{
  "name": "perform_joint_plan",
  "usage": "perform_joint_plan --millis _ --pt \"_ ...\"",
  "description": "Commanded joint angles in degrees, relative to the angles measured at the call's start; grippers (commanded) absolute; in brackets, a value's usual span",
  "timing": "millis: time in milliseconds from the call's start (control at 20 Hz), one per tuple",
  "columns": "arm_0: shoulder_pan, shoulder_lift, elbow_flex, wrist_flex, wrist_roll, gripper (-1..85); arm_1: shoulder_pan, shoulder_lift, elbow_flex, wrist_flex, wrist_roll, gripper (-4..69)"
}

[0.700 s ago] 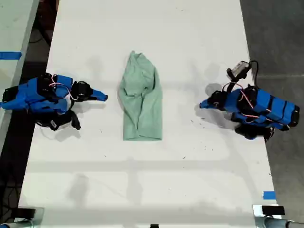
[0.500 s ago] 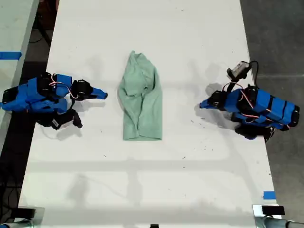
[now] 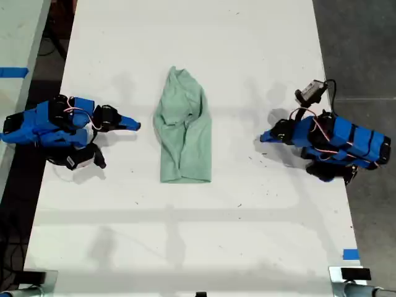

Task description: Fold t shirt

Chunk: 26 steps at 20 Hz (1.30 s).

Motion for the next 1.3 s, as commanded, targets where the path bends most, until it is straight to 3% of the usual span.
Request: perform_joint_plan --millis 0,150,200,250,300,450,700,900,950,1000,1150,1200,1250 --pt "1.32 -35.16 -19.69 -4.92 -1.85 0.1 -3.16 -37.09 -30.32 1.14 -2.20 0.9" --pt "9.49 -77.87 -54.40 2.02 -5.98 15.9 -12.92 -64.95 -57.04 -0.18 -3.52 1.9" --pt "11.78 -87.98 -64.16 5.27 -7.29 19.2 -14.94 -71.63 -63.19 -0.88 -4.57 7.2" --pt "13.97 -95.63 -70.93 6.59 -8.96 19.9 -16.61 -78.31 -69.26 -0.44 -5.27 15.4" --pt "15.91 -101.16 -75.23 6.86 -9.93 20.2 -17.93 -84.46 -74.53 0.09 -5.89 19.0" --pt "20.92 -108.72 -80.60 7.47 -15.91 19.8 -20.04 -98.44 -86.22 1.41 -7.12 20.0" --pt "22.94 -109.51 -80.51 10.02 -19.34 18.8 -20.92 -109.78 -96.94 1.93 -8.61 20.0" --pt "22.06 -118.48 -82.62 7.21 -15.91 17.8 -20.74 -115.22 -100.99 0.53 -9.40 20.0" --pt "21.88 -122.87 -86.04 8.26 -14.50 15.0 -20.83 -116.63 -102.04 0.35 -9.67 20.0" --pt "21.97 -126.74 -89.38 9.40 -13.89 0.2 -20.83 -117.86 -102.92 0.35 -9.76 20.1" --pt "22.24 -134.65 -98.53 12.66 -12.48 0.0 -20.92 -120.32 -103.01 0.35 -9.40 20.1" --pt "22.41 -135.70 -100.55 13.27 -12.13 0.0 -20.92 -121.20 -102.92 0.35 -9.40 18.3" --pt "22.50 -136.32 -102.04 13.71 -11.95 0.0 -20.92 -122.17 -102.92 0.26 -8.96 3.9"
